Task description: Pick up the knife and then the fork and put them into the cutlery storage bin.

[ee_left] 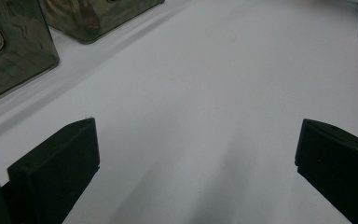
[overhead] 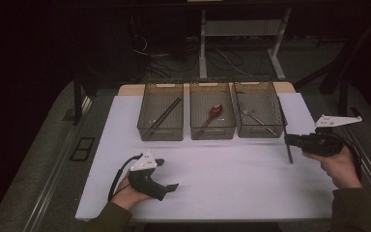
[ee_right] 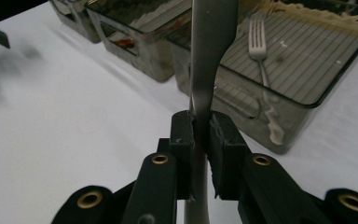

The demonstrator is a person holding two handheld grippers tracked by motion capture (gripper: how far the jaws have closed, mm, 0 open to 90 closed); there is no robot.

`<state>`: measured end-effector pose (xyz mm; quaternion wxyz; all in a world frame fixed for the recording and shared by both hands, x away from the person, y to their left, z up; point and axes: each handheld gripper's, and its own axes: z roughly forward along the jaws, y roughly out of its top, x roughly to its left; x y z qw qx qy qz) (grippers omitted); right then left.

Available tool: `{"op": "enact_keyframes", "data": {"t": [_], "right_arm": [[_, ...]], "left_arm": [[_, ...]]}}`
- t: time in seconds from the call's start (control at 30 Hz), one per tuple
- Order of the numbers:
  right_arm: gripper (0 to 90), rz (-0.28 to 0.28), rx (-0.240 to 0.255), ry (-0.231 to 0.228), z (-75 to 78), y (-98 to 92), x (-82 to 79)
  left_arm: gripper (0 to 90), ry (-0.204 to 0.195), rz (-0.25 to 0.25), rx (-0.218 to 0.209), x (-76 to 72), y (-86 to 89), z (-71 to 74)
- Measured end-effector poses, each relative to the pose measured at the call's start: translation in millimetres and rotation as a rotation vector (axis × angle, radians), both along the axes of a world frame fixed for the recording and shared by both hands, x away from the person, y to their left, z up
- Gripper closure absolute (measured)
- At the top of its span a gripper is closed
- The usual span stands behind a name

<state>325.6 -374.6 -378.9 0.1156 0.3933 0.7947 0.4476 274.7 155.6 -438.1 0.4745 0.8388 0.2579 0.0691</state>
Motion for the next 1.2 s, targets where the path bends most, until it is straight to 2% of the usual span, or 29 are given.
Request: {"op": "enact_keyframes", "data": {"t": [0.3, 0.57, 0.9, 1.2], "right_arm": [[80.4, -0.064, 0.013, -0.045, 14.7, 0.4, 6.2], [80.4, -0.096, 0.030, -0.081, 29.8, 5.4, 19.6], [80.4, -0.139, 0.022, -0.122, 54.7, 15.7, 48.6], [80.4, -0.183, 0.006, -0.117, 58.4, 24.8, 82.4]], "left_arm": [[0.0, -0.003, 0.003, 0.002, 0.3, 0.1, -0.2], [0.0, -0.004, 0.001, -0.002, 0.3, 0.2, -0.2], [0.0, -0.007, -0.004, -0.001, 0.0, -0.1, 0.1], [0.0, -0.006, -0.007, -0.002, 0.1, -0.2, 0.0]]}}
